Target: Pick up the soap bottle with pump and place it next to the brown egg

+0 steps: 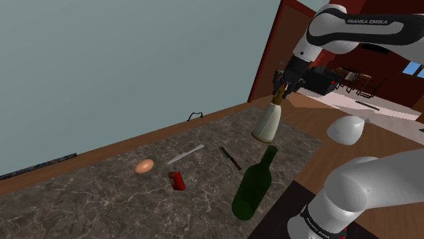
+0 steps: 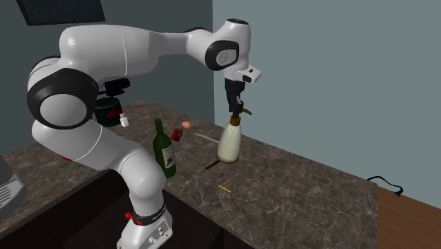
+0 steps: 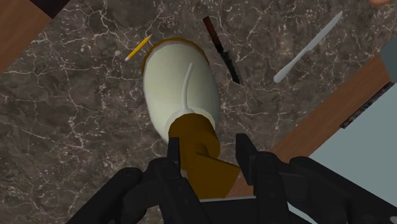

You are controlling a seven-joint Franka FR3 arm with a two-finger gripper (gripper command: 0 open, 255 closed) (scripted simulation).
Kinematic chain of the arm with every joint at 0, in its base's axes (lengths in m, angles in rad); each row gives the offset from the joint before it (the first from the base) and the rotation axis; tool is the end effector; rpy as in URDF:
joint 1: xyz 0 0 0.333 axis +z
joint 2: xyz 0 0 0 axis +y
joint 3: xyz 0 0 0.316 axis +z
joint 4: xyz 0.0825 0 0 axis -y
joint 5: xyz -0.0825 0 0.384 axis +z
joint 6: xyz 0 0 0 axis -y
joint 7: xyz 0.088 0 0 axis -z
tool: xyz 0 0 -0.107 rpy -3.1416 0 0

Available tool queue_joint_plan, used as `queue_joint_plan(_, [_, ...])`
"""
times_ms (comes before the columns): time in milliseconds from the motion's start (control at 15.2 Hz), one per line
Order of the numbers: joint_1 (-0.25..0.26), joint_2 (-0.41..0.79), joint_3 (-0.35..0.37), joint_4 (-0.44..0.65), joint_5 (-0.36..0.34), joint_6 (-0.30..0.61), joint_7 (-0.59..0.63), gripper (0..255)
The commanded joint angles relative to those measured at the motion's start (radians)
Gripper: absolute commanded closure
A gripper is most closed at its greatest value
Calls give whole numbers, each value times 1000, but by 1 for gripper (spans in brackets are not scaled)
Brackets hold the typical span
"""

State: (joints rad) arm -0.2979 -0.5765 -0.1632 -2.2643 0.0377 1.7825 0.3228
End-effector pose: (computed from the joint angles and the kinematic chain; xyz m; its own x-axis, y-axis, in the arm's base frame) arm 0.3433 -0.1800 0.5788 0.7164 -0.6964 0.0429 -0.6850 -0.7136 -0.1469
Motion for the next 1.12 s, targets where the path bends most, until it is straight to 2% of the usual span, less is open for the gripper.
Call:
queue_joint_plan(0, [1,2,2,30,1,-28,3,255])
queue_joint_plan(1056, [10,58,4,293,9,-234,19,255])
